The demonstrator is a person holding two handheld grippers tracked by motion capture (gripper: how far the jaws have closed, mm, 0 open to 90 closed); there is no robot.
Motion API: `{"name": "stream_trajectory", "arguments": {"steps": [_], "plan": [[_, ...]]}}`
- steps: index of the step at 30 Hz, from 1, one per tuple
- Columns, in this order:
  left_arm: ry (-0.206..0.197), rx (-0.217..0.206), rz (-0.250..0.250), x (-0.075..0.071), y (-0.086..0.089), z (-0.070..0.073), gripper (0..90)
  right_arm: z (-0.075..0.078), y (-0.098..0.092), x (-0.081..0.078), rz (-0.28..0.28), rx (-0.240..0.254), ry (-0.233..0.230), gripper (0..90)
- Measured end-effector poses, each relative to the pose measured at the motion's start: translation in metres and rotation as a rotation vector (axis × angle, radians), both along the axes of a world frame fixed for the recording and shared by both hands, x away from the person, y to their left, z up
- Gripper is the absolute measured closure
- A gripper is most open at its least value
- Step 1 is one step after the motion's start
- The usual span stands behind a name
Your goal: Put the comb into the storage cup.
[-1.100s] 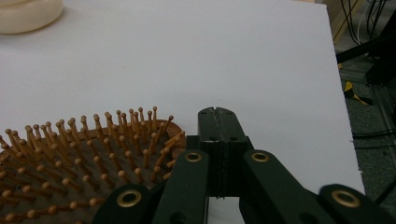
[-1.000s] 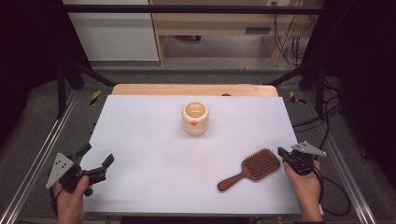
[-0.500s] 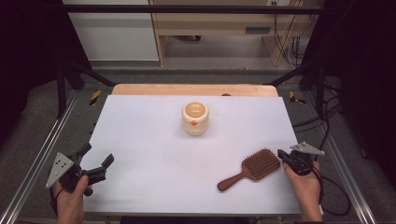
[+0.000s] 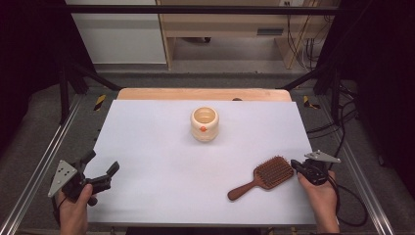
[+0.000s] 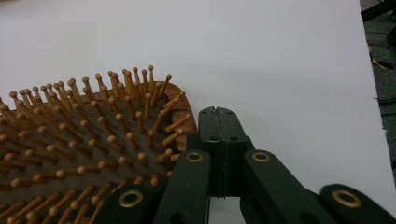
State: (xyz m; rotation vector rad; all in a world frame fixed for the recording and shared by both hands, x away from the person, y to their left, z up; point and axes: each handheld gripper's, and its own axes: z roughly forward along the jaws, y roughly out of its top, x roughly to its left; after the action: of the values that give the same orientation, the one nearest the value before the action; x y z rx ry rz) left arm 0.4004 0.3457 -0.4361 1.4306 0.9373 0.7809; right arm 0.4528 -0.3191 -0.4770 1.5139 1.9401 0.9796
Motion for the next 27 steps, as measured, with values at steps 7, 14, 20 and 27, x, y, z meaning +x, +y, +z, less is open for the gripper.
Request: {"name": "stream_trajectory", "arguments": {"steps": [7,14,20,27], "plan": [[0.003,0.000,0.001,0.001,0.000,-0.001,2.1,0.001,0.001,-0.005,0.000,0.018,0.017,90.0],[0.003,0.000,0.003,0.001,0.000,-0.001,2.1,0.002,0.008,-0.010,0.011,0.009,0.027,90.0],[0.005,0.002,0.006,0.000,0.000,-0.001,2.2,0.004,0.022,-0.014,0.041,-0.003,0.044,90.0],[0.007,0.003,0.008,0.001,0.000,-0.001,2.2,0.005,0.033,-0.014,0.061,-0.003,0.052,90.0]]}}
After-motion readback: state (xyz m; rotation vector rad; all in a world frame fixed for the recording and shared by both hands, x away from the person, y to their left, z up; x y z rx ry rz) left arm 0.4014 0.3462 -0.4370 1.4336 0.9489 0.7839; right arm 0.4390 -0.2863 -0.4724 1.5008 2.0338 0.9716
